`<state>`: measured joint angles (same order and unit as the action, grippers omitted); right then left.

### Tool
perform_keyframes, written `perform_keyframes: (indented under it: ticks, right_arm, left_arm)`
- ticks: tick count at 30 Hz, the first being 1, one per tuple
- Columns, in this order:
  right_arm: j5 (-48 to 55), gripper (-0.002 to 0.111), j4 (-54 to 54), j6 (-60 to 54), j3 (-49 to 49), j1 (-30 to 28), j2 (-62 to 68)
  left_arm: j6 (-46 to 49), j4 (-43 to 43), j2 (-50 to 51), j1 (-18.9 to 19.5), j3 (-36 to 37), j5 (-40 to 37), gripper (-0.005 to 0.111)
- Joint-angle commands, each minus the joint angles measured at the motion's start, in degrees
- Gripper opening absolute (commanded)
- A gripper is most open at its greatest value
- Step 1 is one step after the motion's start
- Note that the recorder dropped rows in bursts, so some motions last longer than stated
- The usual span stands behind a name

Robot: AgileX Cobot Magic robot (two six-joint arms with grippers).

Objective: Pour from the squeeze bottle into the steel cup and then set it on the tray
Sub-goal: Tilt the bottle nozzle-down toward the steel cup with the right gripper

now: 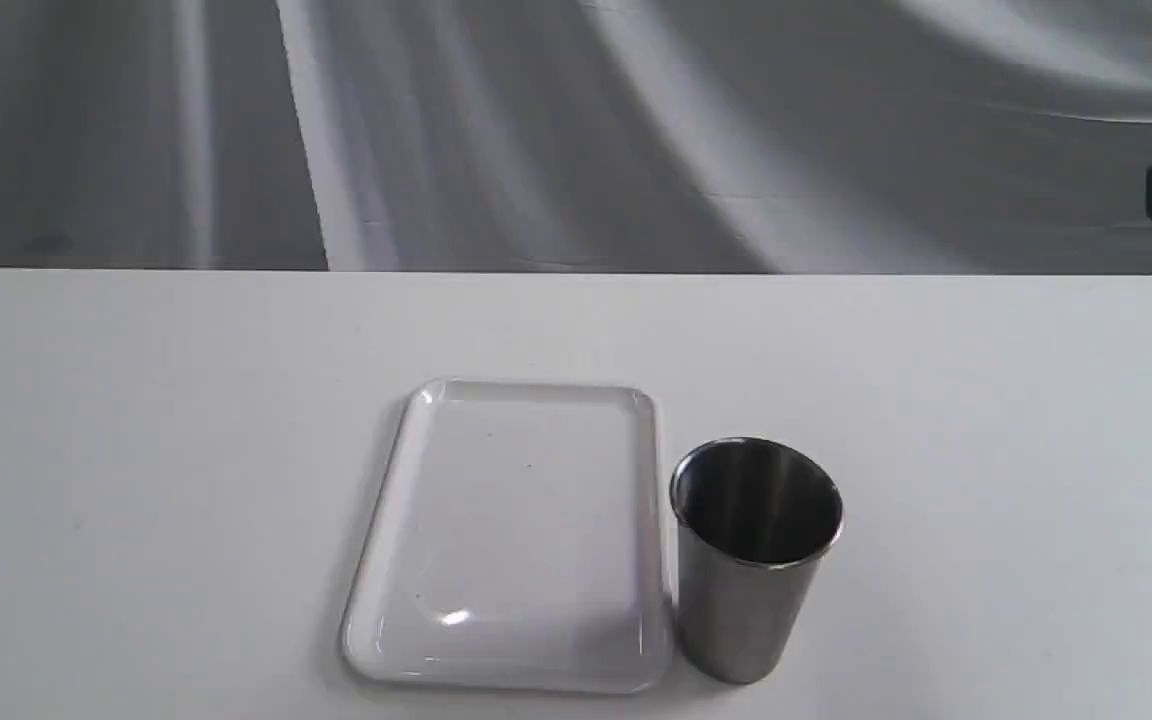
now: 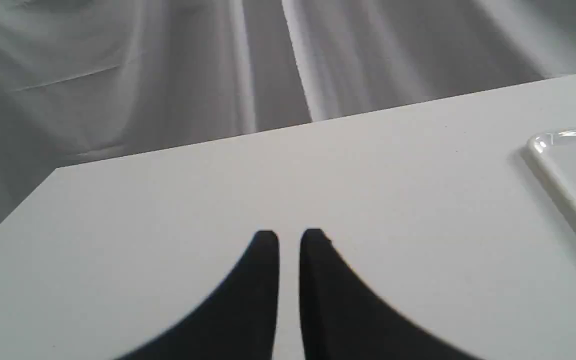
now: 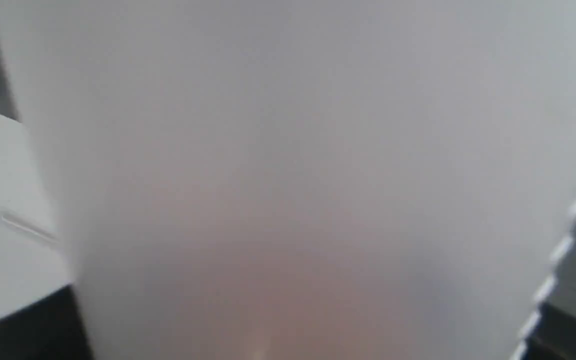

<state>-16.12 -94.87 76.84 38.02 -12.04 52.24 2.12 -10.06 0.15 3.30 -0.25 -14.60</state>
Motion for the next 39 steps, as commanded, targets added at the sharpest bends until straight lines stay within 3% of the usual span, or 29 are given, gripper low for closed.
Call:
perform_keyframes:
  ticks: [1,6,18,24,39]
  right_arm:
    - [1.98,0.000,-0.46,-0.12,-2.28,0.08,-0.40]
    - [6.28,0.000,-5.07,-7.87,-4.72,0.08,0.63]
    - [11.29,0.000,-5.07,-27.17,-4.87,0.19,8.03]
    - [18.77,0.000,-5.07,-35.64,-4.87,4.86,12.26]
    - [25.76,0.000,-5.07,-54.82,-4.74,8.14,19.33]
  left_arm:
    - [-0.43,0.02,-0.15,0.14,0.25,0.88,0.008]
    - [-0.43,0.02,-0.15,0.14,0.25,0.88,0.008]
    - [-0.43,0.02,-0.15,0.14,0.25,0.88,0.008]
    - [-0.43,0.02,-0.15,0.14,0.25,0.88,0.008]
    - [-0.30,0.02,-0.15,0.14,0.25,0.88,0.008]
